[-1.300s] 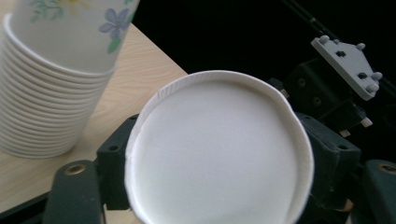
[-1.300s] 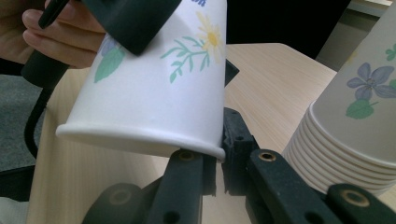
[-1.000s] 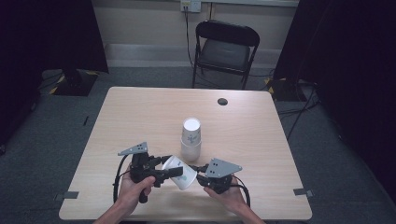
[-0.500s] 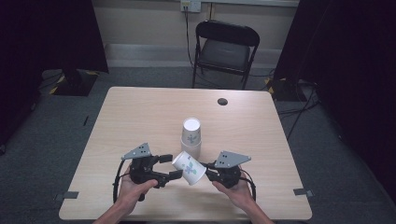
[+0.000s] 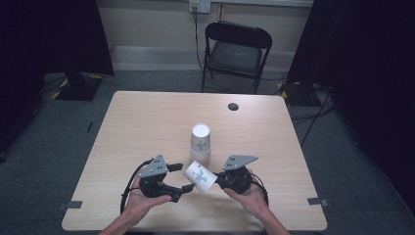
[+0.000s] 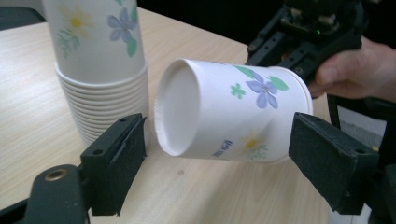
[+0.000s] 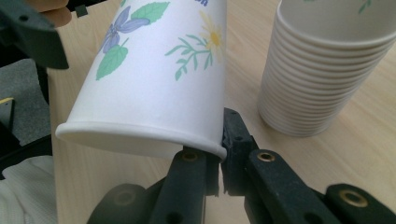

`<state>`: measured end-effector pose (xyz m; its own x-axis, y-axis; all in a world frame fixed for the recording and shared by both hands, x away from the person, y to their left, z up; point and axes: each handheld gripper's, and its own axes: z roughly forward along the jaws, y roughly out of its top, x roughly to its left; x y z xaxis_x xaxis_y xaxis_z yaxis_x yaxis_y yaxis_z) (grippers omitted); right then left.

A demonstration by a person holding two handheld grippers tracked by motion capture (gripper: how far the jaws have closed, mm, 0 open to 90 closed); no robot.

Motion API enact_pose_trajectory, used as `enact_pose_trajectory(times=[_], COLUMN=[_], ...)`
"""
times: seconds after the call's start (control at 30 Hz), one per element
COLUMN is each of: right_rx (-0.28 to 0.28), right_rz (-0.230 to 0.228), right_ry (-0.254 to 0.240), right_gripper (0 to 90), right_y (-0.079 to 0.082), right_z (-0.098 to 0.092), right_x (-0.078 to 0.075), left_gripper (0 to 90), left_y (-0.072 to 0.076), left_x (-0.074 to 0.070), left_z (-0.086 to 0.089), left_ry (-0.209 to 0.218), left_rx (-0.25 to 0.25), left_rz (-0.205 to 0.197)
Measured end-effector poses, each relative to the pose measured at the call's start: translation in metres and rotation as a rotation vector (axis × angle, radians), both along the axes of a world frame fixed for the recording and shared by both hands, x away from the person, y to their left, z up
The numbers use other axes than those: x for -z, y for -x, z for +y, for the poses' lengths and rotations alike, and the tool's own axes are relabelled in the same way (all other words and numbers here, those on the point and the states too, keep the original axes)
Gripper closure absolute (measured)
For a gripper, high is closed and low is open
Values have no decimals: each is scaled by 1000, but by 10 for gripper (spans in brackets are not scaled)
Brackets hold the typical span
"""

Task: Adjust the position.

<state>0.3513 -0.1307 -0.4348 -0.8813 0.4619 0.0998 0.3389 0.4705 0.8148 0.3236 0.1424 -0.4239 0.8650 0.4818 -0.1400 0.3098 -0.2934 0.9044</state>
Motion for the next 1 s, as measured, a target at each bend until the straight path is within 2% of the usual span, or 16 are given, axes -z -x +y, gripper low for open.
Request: enact_pose_trajectory(times=[0.13, 0.17, 0.27, 0.3, 0.33, 0.43, 0.5, 0.63, 0.97, 1.0], right_rx=[23, 23, 27, 28, 28, 26, 25, 13, -13, -14], right_rz=[36, 39, 51, 56, 56, 88, 106, 124, 163, 165], right_ry=[25, 28, 38, 41, 41, 63, 76, 96, 138, 146], right_gripper=[879, 880, 881, 882, 882, 882, 882, 882, 882, 882], right_y=[-1, -2, -3, -3, -3, -6, -7, -8, -10, -9], right_z=[1, 1, 2, 3, 3, 5, 8, 16, 24, 25], right_x=[1, 1, 0, -1, -1, 0, 0, -2, 3, 4], left_gripper=[194, 195, 203, 209, 213, 222, 225, 222, 214, 211], left_y=[0, 0, 0, 1, 1, 3, 4, 7, 11, 12], left_x=[1, 1, 1, 1, 1, 1, 1, 0, -4, -4], left_z=[-1, 0, 0, -1, -1, -3, -5, -8, -9, -10], left_ry=[-27, -43, -57, -79, -79, -105, -106, -122, -120, -107], left_rx=[0, -2, -2, -8, -8, 3, 8, 9, 9, 11], left_rz=[4, -8, -21, -46, -46, -81, -89, -134, -186, -190])
